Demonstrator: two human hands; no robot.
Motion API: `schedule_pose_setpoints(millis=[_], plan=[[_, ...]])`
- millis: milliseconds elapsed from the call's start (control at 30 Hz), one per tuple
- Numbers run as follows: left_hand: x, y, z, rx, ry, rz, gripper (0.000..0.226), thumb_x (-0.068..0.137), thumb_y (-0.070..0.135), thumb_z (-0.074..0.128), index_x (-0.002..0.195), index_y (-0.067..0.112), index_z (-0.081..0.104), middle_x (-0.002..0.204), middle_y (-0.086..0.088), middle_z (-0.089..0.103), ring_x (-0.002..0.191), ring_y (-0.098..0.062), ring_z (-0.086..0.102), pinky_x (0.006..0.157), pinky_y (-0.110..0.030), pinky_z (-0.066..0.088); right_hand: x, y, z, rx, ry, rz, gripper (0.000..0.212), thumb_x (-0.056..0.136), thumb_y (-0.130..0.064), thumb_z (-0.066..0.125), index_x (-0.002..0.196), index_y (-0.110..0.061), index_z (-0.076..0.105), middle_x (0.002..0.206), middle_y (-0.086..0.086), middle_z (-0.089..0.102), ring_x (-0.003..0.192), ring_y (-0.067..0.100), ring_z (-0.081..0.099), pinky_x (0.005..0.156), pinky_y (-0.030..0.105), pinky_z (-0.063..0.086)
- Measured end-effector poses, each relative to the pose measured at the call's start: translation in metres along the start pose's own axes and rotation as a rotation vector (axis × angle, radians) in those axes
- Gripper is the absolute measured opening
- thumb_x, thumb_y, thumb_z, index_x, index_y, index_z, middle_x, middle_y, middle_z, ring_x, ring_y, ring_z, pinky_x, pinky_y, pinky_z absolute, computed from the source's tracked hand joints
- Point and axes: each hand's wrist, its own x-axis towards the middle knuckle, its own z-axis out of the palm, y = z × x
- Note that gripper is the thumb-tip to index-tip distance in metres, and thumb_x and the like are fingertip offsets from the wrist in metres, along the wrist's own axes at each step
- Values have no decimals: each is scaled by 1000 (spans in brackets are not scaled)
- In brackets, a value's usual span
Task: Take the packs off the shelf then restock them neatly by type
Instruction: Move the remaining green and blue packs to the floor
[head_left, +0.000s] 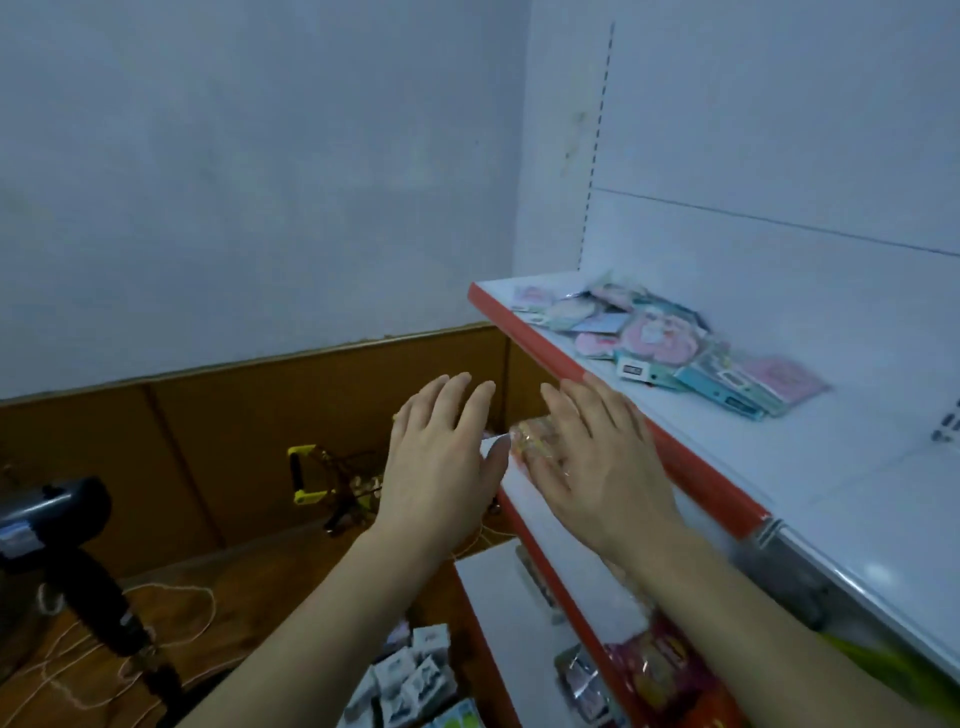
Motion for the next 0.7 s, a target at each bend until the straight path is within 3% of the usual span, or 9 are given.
schedule_pose_setpoints(millis=[133,300,433,533,700], plan=[[0,32,-14,-54,32,216,58,99,54,47,150,30,37,160,3,33,150,-22,23,118,-40,9,-30,10,-42,-91,74,168,71,99,-65,15,148,-19,41,152,10,43,145,33,32,115,57,33],[-13,91,-15,-144,25,463,56,97,51,51,147,26,43,154,-1,42,145,-23,33,118,-41,18,-96,21,-90,-279,133,379,62,97,-56,40,147,-20,42,156,11,39,147,31,27,119,53,25],[-35,148,-14,-264,58,642,51,97,48,51,141,21,49,146,-5,50,138,-25,40,114,-44,32,-155,31,-134,-364,157,515,66,96,-56,32,148,-17,44,158,11,37,149,31,24,119,56,27],[-59,195,-18,-400,51,749,53,97,47,45,140,18,50,145,-7,51,137,-28,42,112,-47,35,-206,42,-168,-476,186,619,67,96,-56,33,147,-16,46,155,12,40,148,32,29,117,55,29],[-109,276,-27,-585,22,949,53,96,44,48,140,14,52,143,-11,51,134,-32,45,109,-50,39,-297,53,-224,-630,357,637,56,97,-43,55,136,-3,58,140,20,56,136,39,46,108,57,39]])
